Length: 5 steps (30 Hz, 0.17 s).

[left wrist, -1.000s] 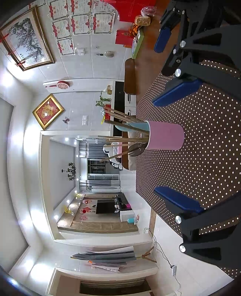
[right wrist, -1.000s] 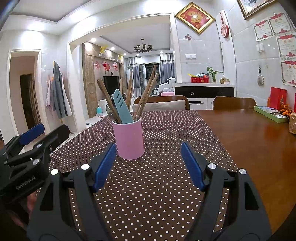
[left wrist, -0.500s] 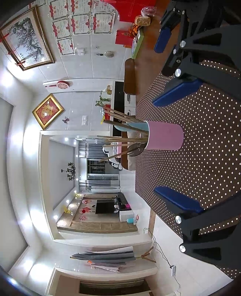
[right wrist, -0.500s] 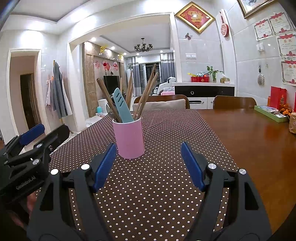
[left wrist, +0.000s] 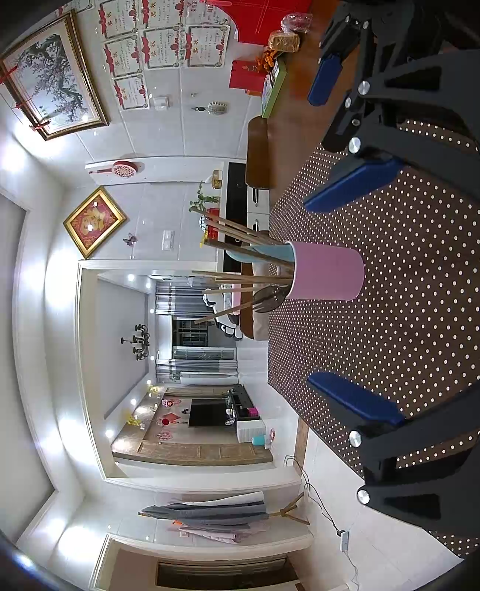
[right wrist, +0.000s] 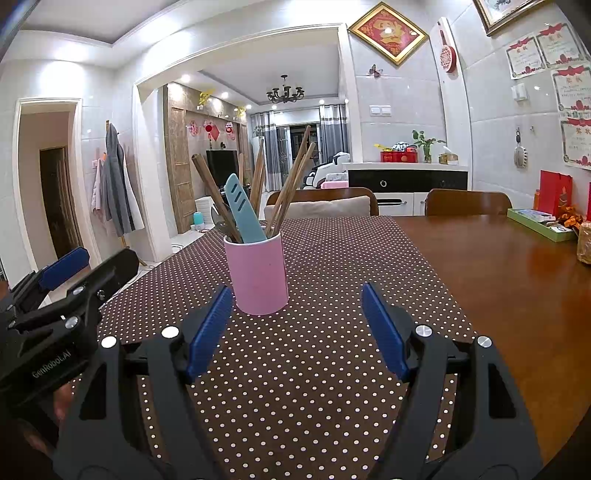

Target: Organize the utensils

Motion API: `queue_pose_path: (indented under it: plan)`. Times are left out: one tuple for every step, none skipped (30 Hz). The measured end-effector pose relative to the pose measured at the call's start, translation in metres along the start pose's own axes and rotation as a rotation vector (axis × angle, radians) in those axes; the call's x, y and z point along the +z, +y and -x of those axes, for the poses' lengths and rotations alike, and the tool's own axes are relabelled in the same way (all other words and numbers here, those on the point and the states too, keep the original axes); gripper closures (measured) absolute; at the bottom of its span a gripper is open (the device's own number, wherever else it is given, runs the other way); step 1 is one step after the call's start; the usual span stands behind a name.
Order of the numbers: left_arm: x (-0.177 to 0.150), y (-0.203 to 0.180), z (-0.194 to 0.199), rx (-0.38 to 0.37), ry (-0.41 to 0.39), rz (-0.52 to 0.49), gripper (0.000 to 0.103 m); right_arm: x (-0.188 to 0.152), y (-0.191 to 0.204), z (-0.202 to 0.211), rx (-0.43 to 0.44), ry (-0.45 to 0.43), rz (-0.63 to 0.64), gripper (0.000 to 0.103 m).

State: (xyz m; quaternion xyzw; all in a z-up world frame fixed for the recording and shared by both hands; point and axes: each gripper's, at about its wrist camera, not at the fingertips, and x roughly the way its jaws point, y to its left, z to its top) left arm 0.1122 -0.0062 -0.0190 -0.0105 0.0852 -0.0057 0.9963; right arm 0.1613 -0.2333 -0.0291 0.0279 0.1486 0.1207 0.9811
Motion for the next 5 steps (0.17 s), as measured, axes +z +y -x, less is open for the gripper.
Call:
queue_pose_path:
  plan:
    - [-0.0003,-0.0004,-0.0005,0.0,0.001,0.001,0.016,-0.0005,0.0006,0.0001,0.0,0.0,0.0,0.031]
    - [-0.0008,0.0001,-0.0007,-0.001,0.003,0.003,0.016,-0.0007,0.001,0.0002,-0.001,0.0,0.0,0.031]
    - [-0.0019,0.0003,-0.0012,-0.002,0.005,0.004,0.016,0.0002,0.0,0.0001,-0.001,0.0,0.0,0.031]
    - [-0.0024,0.0007,-0.0013,-0.002,0.007,0.005,0.016,0.0003,-0.0002,0.0,-0.001,0.001,0.0,0.031]
    - [-0.0035,0.0006,-0.0017,-0.002,0.009,0.006,0.016,0.0003,-0.0003,0.0,0.0,0.001,0.0,0.031]
